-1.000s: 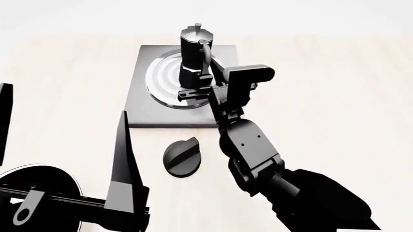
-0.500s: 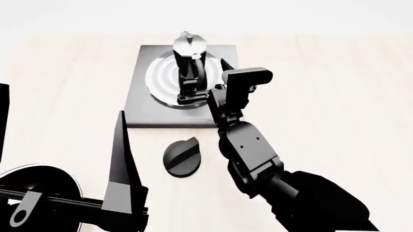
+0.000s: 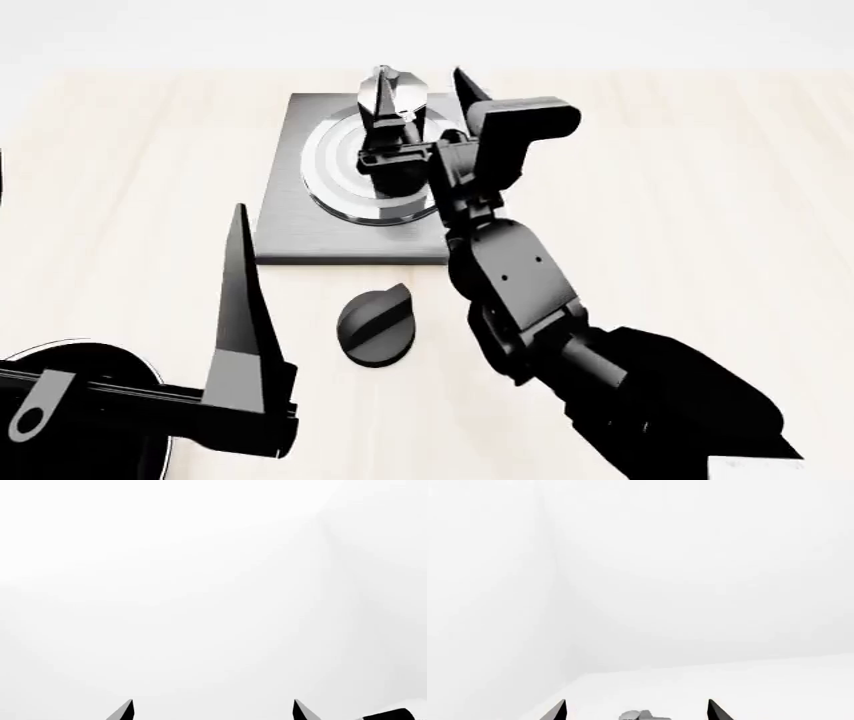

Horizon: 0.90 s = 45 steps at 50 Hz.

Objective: Turn on the stove and put the moka pot on it.

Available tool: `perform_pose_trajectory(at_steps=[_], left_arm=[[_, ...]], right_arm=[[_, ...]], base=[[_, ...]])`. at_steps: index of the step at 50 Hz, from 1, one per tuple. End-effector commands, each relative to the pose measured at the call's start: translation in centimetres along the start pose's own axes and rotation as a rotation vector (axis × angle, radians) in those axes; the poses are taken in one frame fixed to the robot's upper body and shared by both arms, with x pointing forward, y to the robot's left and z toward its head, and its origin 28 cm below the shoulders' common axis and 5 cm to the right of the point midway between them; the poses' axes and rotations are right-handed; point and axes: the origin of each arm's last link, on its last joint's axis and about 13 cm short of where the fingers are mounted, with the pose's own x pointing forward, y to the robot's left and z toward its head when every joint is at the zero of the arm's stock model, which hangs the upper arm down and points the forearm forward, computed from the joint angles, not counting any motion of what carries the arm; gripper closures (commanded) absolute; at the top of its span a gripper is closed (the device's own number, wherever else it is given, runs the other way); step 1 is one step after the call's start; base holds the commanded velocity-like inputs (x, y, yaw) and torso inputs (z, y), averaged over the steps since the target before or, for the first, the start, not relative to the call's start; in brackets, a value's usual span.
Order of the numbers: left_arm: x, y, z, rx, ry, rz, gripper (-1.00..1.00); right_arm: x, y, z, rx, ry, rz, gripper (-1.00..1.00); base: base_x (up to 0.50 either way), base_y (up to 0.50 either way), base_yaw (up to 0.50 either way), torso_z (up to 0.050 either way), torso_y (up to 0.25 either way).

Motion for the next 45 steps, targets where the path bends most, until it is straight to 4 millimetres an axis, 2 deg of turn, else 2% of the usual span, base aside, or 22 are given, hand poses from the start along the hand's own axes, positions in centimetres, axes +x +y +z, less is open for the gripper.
perform_pose_trajectory(at_steps=[1,5,10,14,22,26,30,32,34,35,45], left_arm=[[1.9,1.7,-0.2,0.058,-0.012,0.024,-1.0],[3.2,2.5,0.0,0.092,-0.022,0.021,-1.0],[5.1,3.8,0.5,0.121,-0.052,0.024,-1.0],[6.1,4.3,1.0,0.132,-0.08,0.018,-1.0],[8.4,5.7,2.7,0.17,-0.171,0.011,-1.0],[8.9,6.2,3.4,0.189,-0.19,0.011,-1.0],[9.2,6.5,3.7,0.195,-0.207,0.012,-1.0],[9.3,6.6,3.9,0.198,-0.214,0.013,-1.0],[9.4,6.6,4.0,0.211,-0.212,0.009,-1.0],[9.5,6.7,4.1,0.211,-0.215,0.013,-1.0],[9.3,6.7,4.1,0.225,-0.224,0.006,-1.0]], right_arm=[[2.5,0.7,5.8,0.042,-0.174,0.036,-1.0],[2.9,0.7,8.5,0.034,-0.241,0.033,-1.0],[3.3,0.3,13.1,-0.072,-0.349,-0.022,-1.0],[2.9,0.0,15.5,-0.122,-0.403,-0.06,-1.0],[0.5,-0.7,21.0,-0.206,-0.504,-0.116,-1.0],[-1.6,-1.0,23.8,-0.293,-0.563,-0.129,-1.0],[-3.9,-1.1,25.6,-0.294,-0.579,-0.12,-1.0],[-5.1,-1.4,26.0,-0.374,-0.607,-0.149,-1.0],[-5.9,-1.3,26.3,-0.343,-0.6,-0.132,-1.0],[-6.8,-1.4,26.5,-0.403,-0.599,-0.149,-1.0],[-10.9,-1.1,29.0,-0.441,-0.649,-0.179,-1.0]], base=[[0.0,0.0,0.0,0.0,0.0],[0.0,0.0,0.0,0.0,0.0],[0.0,0.0,0.0,0.0,0.0],[0.0,0.0,0.0,0.0,0.0],[0.0,0.0,0.0,0.0,0.0],[0.0,0.0,0.0,0.0,0.0],[0.0,0.0,0.0,0.0,0.0],[0.0,0.0,0.0,0.0,0.0],[0.0,0.0,0.0,0.0,0.0],[0.0,0.0,0.0,0.0,0.0],[0.0,0.0,0.0,0.0,0.0]])
